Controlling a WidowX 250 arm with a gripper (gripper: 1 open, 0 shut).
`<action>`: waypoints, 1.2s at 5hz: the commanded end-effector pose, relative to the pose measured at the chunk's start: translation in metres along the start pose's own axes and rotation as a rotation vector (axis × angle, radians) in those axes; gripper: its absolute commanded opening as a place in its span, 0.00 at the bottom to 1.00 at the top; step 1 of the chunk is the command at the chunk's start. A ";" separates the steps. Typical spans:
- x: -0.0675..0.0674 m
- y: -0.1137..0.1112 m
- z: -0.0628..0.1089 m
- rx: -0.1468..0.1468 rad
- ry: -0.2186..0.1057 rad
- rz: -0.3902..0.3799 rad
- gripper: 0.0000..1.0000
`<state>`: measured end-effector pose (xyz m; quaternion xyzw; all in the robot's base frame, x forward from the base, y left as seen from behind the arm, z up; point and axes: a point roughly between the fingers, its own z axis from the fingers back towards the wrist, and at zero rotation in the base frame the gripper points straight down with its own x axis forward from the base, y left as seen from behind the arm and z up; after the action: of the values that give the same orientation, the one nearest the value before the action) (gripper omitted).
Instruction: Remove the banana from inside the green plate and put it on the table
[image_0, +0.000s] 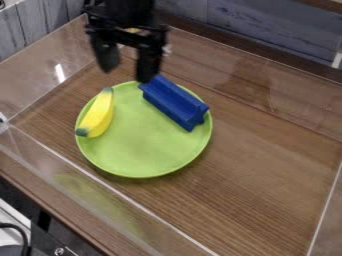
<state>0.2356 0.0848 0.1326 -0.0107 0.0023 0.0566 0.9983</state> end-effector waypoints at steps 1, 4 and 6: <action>0.003 0.026 0.002 0.015 -0.046 0.029 1.00; -0.006 0.026 -0.041 -0.003 -0.042 0.172 1.00; 0.006 0.046 -0.066 -0.027 -0.063 0.254 1.00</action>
<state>0.2291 0.1255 0.0564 -0.0283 -0.0085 0.1860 0.9821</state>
